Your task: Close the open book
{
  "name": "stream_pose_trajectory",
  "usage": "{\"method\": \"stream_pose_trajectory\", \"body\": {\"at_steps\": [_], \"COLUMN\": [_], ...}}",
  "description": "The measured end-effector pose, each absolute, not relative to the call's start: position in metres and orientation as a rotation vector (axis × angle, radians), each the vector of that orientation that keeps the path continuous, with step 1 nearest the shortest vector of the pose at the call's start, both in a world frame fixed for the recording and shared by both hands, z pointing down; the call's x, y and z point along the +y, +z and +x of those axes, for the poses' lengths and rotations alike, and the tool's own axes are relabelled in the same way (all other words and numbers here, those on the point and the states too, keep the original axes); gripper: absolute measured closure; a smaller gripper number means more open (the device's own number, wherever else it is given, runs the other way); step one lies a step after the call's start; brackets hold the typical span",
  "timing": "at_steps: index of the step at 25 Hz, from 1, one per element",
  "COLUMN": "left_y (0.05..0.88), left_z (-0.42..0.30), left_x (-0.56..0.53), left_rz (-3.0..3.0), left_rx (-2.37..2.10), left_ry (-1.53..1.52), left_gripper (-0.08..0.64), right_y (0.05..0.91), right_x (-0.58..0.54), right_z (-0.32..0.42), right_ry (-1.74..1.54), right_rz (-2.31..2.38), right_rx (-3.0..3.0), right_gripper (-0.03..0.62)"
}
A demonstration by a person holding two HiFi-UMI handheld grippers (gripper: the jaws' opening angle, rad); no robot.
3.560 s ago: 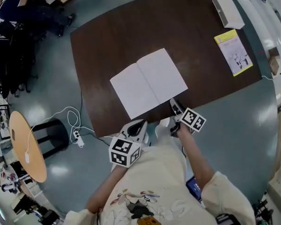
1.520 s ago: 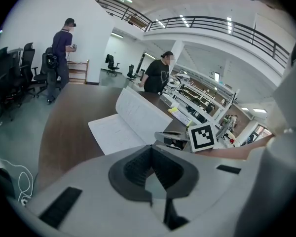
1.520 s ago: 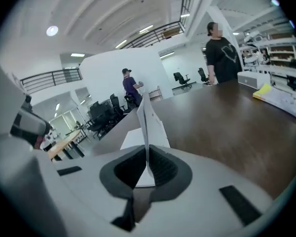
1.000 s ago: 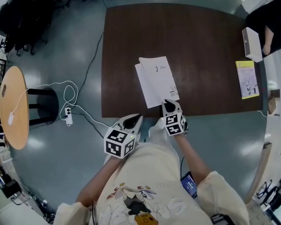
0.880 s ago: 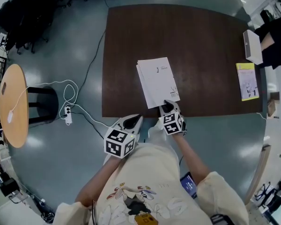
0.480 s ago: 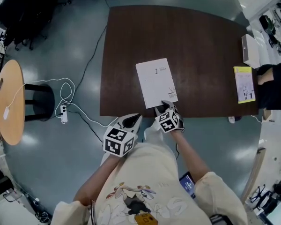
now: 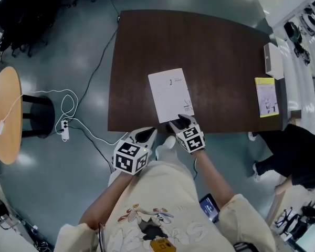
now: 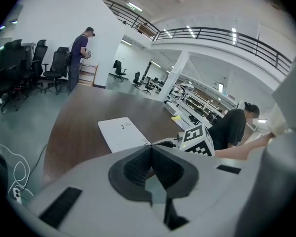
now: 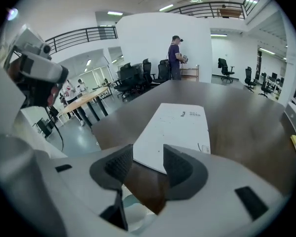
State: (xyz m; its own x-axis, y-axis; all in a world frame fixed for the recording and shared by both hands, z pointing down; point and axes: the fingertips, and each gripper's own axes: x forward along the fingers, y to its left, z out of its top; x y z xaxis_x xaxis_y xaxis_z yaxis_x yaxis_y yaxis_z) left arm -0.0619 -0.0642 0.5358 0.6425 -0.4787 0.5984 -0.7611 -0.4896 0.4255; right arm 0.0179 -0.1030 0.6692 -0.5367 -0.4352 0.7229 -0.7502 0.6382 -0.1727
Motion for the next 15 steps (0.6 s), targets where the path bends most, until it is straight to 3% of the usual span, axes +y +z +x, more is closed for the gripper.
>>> {"method": "stream_pose_trajectory", "body": {"at_steps": [6,9,15], "left_y": [0.534,0.533,0.53], "left_z": [-0.058,-0.055,-0.046], "left_x": [-0.067,-0.068,-0.066], "left_rz": [2.198,2.215,2.276], "left_rx": [-0.929,-0.905,-0.87], "left_ry": [0.524,0.526,0.556], "left_gripper": [0.555,0.555,0.555], "right_y": [0.607,0.575,0.52], "right_x": [-0.099,-0.097,-0.091], "right_z": [0.015,0.017,0.029], "right_ry": [0.655,0.649,0.532], "right_rz": [1.071,1.189,1.42], "right_rx": [-2.317,-2.363,-2.39], "right_gripper": [0.451,0.528,0.566]}}
